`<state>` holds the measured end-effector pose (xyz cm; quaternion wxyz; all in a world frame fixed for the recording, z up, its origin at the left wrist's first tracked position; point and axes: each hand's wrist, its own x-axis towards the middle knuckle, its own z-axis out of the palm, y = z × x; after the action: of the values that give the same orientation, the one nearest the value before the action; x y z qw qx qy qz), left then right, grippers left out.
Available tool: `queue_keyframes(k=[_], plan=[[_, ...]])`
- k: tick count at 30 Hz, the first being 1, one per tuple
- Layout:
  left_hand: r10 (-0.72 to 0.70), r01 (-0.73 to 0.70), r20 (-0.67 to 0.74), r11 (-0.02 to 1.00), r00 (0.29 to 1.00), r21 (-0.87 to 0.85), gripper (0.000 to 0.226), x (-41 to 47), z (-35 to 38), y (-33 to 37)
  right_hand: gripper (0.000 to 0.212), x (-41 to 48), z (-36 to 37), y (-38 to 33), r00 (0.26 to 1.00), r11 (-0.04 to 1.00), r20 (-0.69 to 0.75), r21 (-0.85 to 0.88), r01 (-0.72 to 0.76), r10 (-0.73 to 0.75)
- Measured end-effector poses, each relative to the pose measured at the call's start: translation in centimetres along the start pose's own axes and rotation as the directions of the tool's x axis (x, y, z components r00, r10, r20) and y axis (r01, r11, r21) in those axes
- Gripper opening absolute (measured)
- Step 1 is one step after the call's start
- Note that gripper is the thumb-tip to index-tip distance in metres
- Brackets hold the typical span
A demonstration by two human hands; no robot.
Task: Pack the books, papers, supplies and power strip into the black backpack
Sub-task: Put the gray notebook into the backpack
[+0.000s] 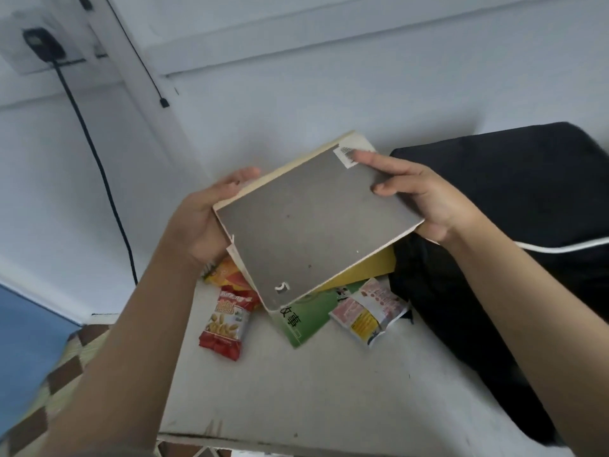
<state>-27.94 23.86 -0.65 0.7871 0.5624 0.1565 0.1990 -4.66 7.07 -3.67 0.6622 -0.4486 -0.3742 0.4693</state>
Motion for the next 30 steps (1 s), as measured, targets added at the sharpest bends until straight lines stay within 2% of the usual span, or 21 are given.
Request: queue_keyframes(k=[2, 6, 9, 12, 15, 18, 20, 25, 30], plan=[[0.07, -0.072, -0.036, 0.996, 0.997, -0.049, 0.047, 0.7, 0.5, -1.2, 0.053, -0.8, -0.7, 0.1, 0.996, 0.999, -0.082, 0.033, 0.021, -0.019], [0.122, -0.111, -0.087, 0.986, 0.989, 0.124, 0.061, 2.2, 2.4, -2.5, 0.055, -3.5, -1.6, 0.2, 0.985, 0.997, -0.165, 0.039, 0.066, -0.059], [0.151, -0.142, -0.055, 0.979, 0.987, 0.147, 0.059, 3.2, 4.1, -2.8, 0.053, -5.9, -2.1, 0.4, 0.96, 0.993, -0.264, 0.039, 0.109, -0.095], [0.095, -0.098, 0.025, 0.957, 0.995, 0.272, 0.052, 4.4, 5.8, -3.3, 0.053, -8.6, -2.9, 0.6, 0.918, 0.988, -0.377, 0.035, 0.15, -0.126], [-0.014, -0.044, 0.13, 0.9, 0.991, 0.434, 0.051, 5.7, 7.8, -4.1, 0.054, -11.7, -3.7, 0.3, 0.903, 0.992, -0.412, -0.014, 0.125, -0.12], [-0.084, -0.044, 0.245, 0.88, 0.966, 0.472, 0.056, 6.9, 10.3, -4.6, 0.053, -15.0, -4.3, -0.2, 0.909, 0.994, -0.408, -0.093, 0.053, -0.087], [-0.113, -0.053, 0.315, 0.88, 0.942, 0.473, 0.057, 7.6, 12.1, -4.8, 0.058, -16.9, -4.6, -0.4, 0.884, 0.991, -0.458, -0.127, 0.033, -0.088], [-0.106, -0.134, 0.423, 0.856, 0.9, 0.499, 0.064, 9.3, 16.2, -6.2, 0.066, -20.6, -5.3, -0.1, 0.75, 0.989, -0.651, -0.003, 0.151, -0.116], [-0.065, -0.187, 0.412, 0.819, 0.909, 0.543, 0.066, 9.1, 19.0, -8.8, 0.062, -23.5, -5.6, 0.8, 0.5, 0.935, -0.852, 0.036, 0.352, -0.155]])
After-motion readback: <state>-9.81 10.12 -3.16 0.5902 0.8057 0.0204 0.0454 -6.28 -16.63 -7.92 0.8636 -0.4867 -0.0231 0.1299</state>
